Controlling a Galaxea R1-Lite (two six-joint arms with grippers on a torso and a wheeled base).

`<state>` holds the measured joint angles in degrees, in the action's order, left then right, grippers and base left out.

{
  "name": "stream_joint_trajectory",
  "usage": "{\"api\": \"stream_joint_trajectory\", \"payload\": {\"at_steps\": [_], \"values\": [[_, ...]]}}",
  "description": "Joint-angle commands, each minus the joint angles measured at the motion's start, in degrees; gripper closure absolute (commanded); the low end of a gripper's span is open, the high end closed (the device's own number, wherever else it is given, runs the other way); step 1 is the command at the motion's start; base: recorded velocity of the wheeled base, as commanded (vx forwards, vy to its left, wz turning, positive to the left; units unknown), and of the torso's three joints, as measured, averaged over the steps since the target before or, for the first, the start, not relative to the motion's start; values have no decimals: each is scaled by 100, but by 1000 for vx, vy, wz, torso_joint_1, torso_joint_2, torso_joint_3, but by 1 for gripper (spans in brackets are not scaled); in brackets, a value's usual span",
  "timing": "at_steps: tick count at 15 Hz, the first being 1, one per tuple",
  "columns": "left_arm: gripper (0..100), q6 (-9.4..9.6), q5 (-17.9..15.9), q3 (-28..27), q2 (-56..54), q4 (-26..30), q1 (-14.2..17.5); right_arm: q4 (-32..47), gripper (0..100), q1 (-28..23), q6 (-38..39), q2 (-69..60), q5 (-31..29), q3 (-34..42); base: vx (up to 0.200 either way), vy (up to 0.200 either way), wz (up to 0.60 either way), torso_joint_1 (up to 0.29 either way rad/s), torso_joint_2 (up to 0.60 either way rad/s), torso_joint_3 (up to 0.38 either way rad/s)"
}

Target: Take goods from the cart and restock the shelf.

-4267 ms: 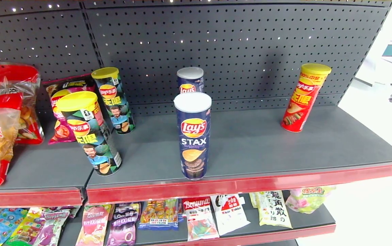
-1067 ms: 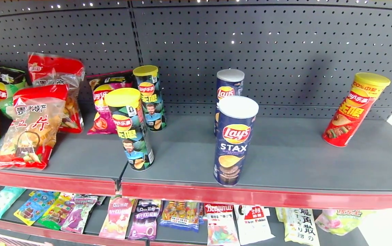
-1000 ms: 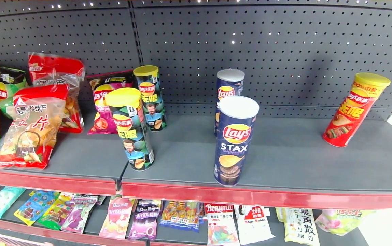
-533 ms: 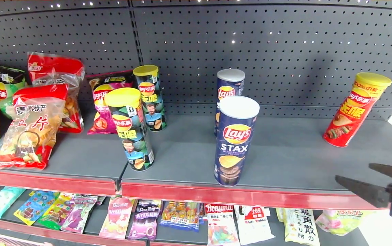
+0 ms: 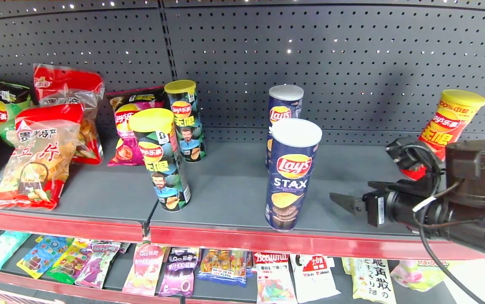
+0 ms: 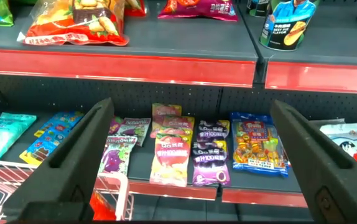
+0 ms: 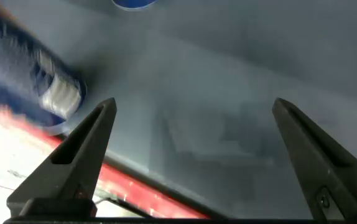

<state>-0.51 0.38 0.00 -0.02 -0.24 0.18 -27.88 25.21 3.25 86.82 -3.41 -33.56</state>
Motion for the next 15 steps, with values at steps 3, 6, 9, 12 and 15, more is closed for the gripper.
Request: {"api": "stream_joint_trajectory", "payload": {"at_steps": [3, 6, 9, 12, 15], "values": [[0, -2, 6, 0, 2, -2, -1, 2, 0, 344, 17, 643, -63, -344, 0, 0, 0, 0, 0, 0], [0, -2, 6, 0, 2, -2, -1, 2, 0, 362, -18, 828, -72, -485, 0, 0, 0, 0, 0, 0], [0, -2, 6, 0, 2, -2, -1, 11, 0, 371, -115, 863, -72, -485, 0, 0, 0, 0, 0, 0], [0, -2, 6, 0, 2, -2, -1, 11, 0, 450, -273, 863, -89, -450, 0, 0, 0, 0, 0, 0], [0, -2, 6, 0, 2, -2, -1, 28, 0, 450, -325, 810, -98, -423, 0, 0, 0, 0, 0, 0]]}}
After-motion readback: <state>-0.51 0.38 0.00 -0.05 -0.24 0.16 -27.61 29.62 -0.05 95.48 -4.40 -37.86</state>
